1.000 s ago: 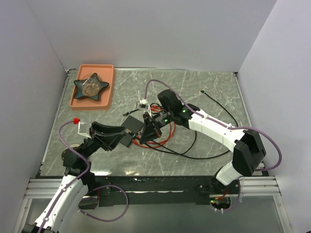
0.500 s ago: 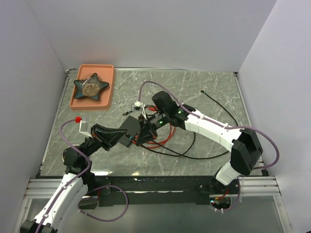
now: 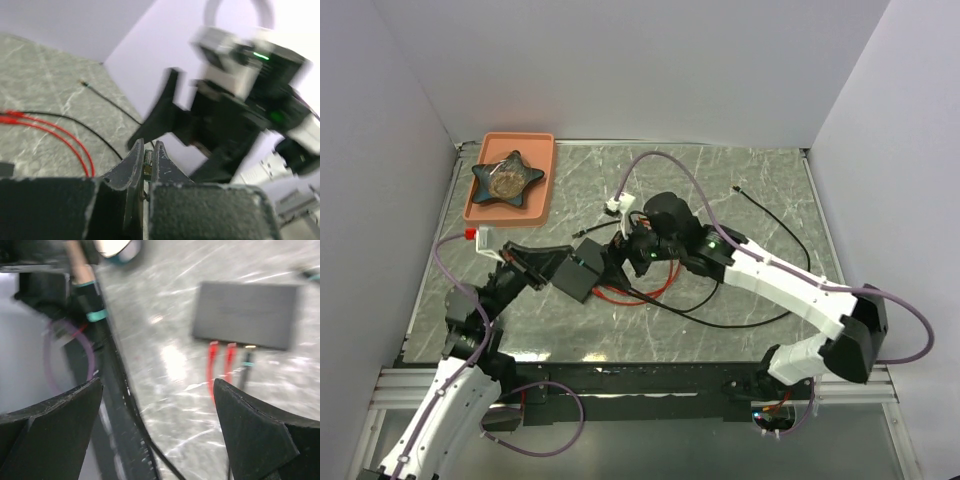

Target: Insert the plug into the switch port

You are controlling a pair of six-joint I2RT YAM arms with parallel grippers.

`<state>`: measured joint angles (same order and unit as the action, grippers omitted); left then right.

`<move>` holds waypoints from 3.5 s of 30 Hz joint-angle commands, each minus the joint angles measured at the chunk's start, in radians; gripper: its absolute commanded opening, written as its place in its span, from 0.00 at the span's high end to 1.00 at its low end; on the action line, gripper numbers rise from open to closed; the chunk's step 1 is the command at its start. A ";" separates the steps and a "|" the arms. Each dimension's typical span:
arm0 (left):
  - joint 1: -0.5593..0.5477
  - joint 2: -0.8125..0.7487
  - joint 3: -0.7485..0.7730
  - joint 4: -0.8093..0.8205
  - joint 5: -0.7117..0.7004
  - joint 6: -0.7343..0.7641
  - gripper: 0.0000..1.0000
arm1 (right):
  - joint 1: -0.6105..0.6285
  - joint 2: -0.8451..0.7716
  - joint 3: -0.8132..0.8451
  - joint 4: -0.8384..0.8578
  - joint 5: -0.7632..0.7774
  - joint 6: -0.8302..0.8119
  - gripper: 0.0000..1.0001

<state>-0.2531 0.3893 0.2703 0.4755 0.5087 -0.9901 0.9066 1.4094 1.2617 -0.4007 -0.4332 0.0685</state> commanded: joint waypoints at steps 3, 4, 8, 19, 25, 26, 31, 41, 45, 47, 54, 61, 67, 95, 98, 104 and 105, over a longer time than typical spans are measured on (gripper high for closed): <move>-0.003 0.103 0.158 -0.362 -0.168 -0.065 0.99 | 0.164 -0.021 0.050 0.042 0.517 -0.033 0.01; -0.003 0.109 0.159 -0.388 -0.185 -0.074 0.99 | 0.178 0.009 0.079 0.039 0.545 -0.036 0.01; -0.003 0.114 0.145 -0.391 -0.209 -0.111 0.99 | 0.245 0.091 0.140 0.042 0.666 -0.050 0.02; -0.003 0.138 0.127 -0.356 -0.191 -0.117 0.99 | 0.296 0.192 0.223 0.088 0.771 -0.042 0.36; -0.003 0.151 0.125 -0.342 -0.183 -0.119 0.99 | 0.295 0.194 0.228 0.103 0.775 -0.042 0.36; -0.003 0.151 0.125 -0.342 -0.182 -0.117 0.99 | 0.295 0.197 0.229 0.102 0.778 -0.045 0.37; -0.003 0.146 0.126 -0.345 -0.182 -0.111 0.99 | 0.295 0.220 0.242 0.095 0.777 -0.042 0.46; -0.003 0.155 0.127 -0.336 -0.171 -0.107 0.99 | 0.296 0.255 0.274 0.094 0.766 -0.041 0.56; -0.003 0.152 0.132 -0.348 -0.173 -0.099 0.99 | 0.296 0.270 0.281 0.091 0.768 -0.039 0.61; -0.003 0.152 0.132 -0.348 -0.173 -0.099 0.99 | 0.296 0.279 0.288 0.088 0.769 -0.041 0.67; -0.003 0.155 0.133 -0.353 -0.173 -0.096 0.99 | 0.296 0.284 0.295 0.083 0.783 -0.039 0.98; -0.003 0.154 0.144 -0.386 -0.202 -0.075 0.40 | 0.293 0.254 0.260 0.094 0.800 -0.052 1.00; -0.002 0.152 0.161 -0.463 -0.266 -0.048 0.09 | 0.264 0.211 0.186 0.095 0.800 -0.050 1.00; -0.002 0.402 0.107 -0.385 -0.472 0.168 0.07 | -0.083 0.055 -0.226 0.077 0.559 0.002 1.00; 0.000 0.450 0.104 -0.342 -0.493 0.195 0.07 | -0.083 0.109 -0.174 0.068 0.521 -0.006 1.00; 0.000 0.624 0.159 -0.310 -0.506 0.257 0.11 | -0.080 0.247 -0.053 0.024 0.490 -0.024 1.00; 0.000 0.647 0.179 -0.310 -0.506 0.275 0.11 | -0.080 0.261 -0.032 0.020 0.487 -0.033 1.00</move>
<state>-0.2531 0.9489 0.3828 0.1146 0.0280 -0.7952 0.8238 1.6108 1.1320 -0.3603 0.0841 0.0582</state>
